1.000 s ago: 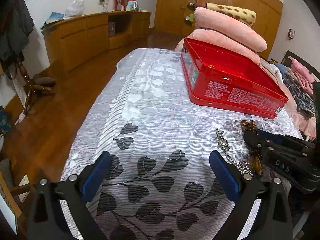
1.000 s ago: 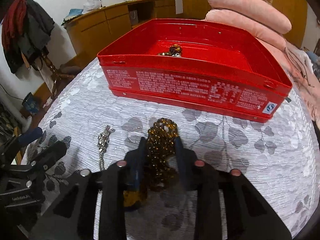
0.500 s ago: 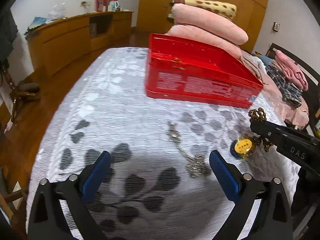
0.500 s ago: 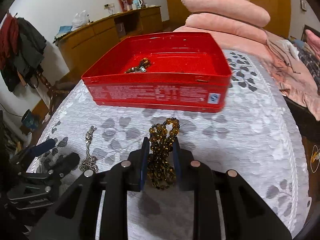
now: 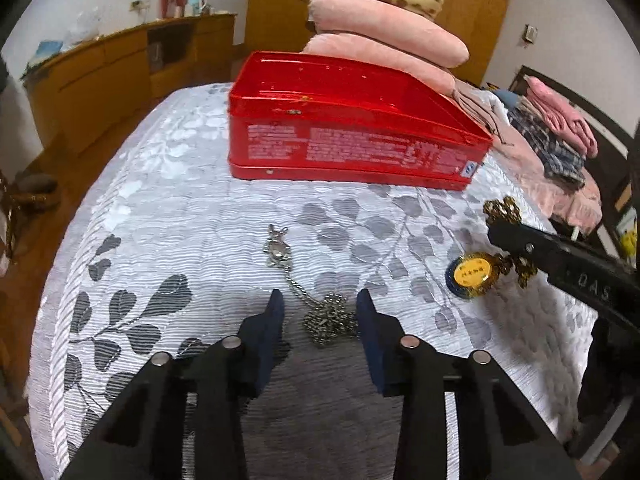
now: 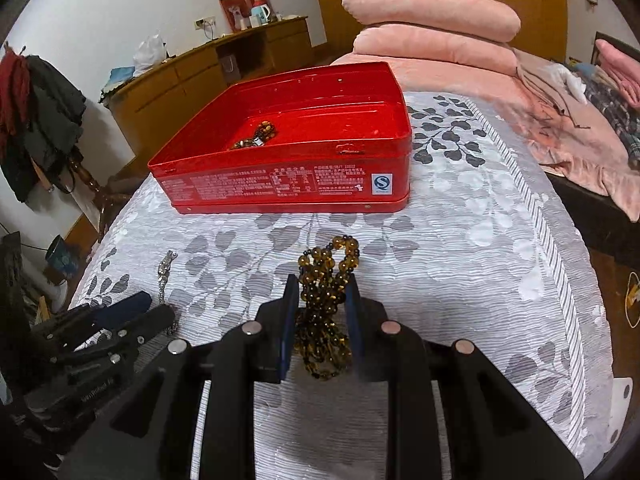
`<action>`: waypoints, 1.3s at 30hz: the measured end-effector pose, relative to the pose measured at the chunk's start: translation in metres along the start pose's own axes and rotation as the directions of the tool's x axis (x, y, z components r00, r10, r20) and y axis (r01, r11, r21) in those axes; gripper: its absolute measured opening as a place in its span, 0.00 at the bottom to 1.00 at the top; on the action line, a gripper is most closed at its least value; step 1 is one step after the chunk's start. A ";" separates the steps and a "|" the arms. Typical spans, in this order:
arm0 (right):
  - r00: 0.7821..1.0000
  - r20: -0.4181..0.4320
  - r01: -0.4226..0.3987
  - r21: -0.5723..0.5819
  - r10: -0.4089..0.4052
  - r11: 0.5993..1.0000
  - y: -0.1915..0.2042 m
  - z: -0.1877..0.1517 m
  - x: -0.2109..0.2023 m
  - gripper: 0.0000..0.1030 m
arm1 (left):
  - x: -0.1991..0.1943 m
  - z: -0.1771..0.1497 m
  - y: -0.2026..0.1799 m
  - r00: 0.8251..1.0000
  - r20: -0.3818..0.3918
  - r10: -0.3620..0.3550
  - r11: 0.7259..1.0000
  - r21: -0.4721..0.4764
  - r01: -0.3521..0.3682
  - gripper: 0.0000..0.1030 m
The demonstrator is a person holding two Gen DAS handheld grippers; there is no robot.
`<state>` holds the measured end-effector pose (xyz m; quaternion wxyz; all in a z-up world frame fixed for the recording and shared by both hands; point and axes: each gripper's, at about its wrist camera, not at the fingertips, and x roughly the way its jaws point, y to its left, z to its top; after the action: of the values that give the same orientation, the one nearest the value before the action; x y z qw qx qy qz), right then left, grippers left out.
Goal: Organize jewelry
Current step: 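Close the left tool on the silver chain while the right tool lifts the amber strand, then carry the silver chain and amber strand over the red tin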
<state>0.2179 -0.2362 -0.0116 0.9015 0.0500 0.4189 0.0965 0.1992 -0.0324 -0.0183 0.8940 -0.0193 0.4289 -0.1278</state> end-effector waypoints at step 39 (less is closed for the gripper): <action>0.999 0.035 -0.028 -0.072 0.030 0.997 0.024 0.009 -0.020 0.21 | -0.030 0.030 0.002 0.988 0.153 -0.018 1.000 0.001 0.018 0.13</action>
<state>0.2090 -0.2173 0.0137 0.9087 0.0255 0.3980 0.1236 0.2044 -0.0254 0.0235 0.9231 -0.0332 0.3588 -0.1341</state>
